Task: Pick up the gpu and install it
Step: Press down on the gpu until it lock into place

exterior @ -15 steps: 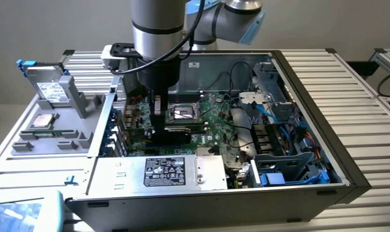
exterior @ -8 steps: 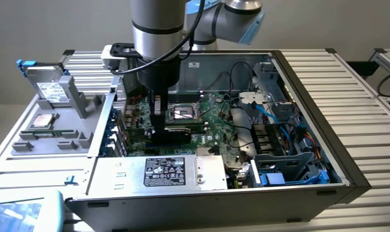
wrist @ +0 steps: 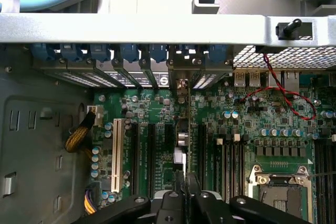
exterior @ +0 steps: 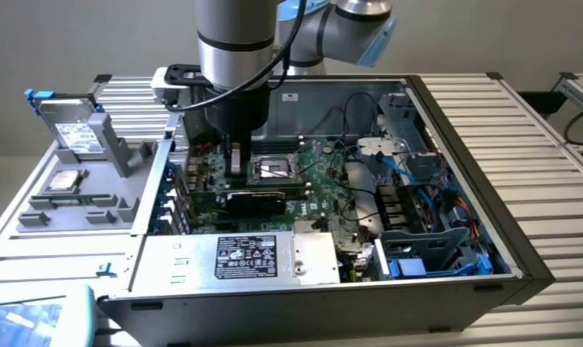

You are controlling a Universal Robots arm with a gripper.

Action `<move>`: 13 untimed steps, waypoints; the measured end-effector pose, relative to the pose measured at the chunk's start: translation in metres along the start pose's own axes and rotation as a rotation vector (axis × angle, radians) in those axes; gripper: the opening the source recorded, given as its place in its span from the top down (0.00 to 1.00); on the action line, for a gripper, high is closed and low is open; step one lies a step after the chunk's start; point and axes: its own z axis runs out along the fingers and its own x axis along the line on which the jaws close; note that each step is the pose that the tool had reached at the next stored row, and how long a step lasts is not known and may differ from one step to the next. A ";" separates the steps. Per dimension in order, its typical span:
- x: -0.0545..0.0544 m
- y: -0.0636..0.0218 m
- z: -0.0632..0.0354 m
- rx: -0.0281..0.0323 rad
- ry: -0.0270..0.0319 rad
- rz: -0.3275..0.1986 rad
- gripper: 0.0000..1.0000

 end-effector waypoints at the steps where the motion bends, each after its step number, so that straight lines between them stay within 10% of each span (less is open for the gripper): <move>1: 0.000 0.0000 0.0000 0.0000 0.0001 0.000 0.88; 3: 0.000 0.0012 0.0002 0.0025 0.0002 0.000 0.88; 9: 0.000 0.0099 0.0031 0.0508 0.0003 0.000 0.88; 13: 0.000 0.0197 0.0049 0.0728 0.0004 0.001 0.88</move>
